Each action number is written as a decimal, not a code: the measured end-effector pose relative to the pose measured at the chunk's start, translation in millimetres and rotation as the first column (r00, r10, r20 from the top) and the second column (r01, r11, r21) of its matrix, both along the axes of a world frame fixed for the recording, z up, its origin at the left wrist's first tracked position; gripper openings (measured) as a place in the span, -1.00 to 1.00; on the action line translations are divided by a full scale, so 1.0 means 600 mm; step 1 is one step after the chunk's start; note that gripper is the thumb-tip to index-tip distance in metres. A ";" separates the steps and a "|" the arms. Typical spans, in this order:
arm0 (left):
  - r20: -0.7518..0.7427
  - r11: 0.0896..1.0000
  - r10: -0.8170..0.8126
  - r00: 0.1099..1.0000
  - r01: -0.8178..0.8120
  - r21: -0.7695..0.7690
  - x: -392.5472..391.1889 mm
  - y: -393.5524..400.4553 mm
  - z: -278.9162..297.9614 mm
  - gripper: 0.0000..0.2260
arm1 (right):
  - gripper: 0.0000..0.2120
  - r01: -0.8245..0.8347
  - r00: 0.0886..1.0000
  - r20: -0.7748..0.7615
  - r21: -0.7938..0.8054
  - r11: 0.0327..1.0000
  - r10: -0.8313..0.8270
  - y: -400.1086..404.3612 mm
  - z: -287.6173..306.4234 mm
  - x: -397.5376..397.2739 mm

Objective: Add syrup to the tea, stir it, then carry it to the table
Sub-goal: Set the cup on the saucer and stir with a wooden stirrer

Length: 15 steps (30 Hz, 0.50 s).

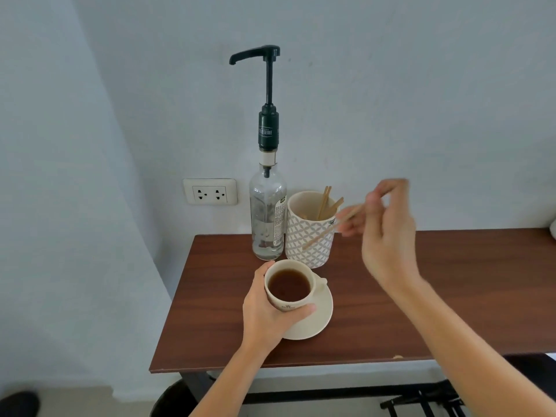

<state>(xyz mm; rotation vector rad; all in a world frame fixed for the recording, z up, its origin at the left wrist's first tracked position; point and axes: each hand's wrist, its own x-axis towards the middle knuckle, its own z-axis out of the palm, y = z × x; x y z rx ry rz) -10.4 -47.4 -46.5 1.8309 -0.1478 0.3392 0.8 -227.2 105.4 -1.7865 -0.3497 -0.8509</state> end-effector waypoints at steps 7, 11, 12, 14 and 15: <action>-0.009 0.998 -0.058 0.998 0.058 0.031 0.001 -0.004 0.008 -0.17 | -0.66 -0.259 0.907 -0.379 -0.158 0.953 0.183 0.052 -0.103 -0.013; -0.015 0.998 -0.064 0.998 0.064 0.025 -0.001 -0.002 0.007 -0.20 | -0.80 -0.216 0.946 -0.299 -0.290 0.932 0.127 0.068 -0.098 0.006; -0.016 0.998 -0.062 0.998 0.063 0.023 -0.002 -0.002 0.007 -0.20 | -0.88 -0.188 0.961 -0.260 -0.349 0.918 0.098 0.063 -0.094 0.010; -0.017 0.998 -0.059 0.998 0.059 0.020 -0.003 -0.003 0.008 -0.20 | -0.94 -0.132 0.980 -0.193 -0.464 0.876 0.046 0.047 -0.089 0.011; -0.018 0.998 -0.058 0.998 0.058 0.020 -0.004 -0.003 0.009 -0.20 | -0.94 -0.119 0.983 -0.183 -0.495 0.861 0.030 0.039 -0.089 0.009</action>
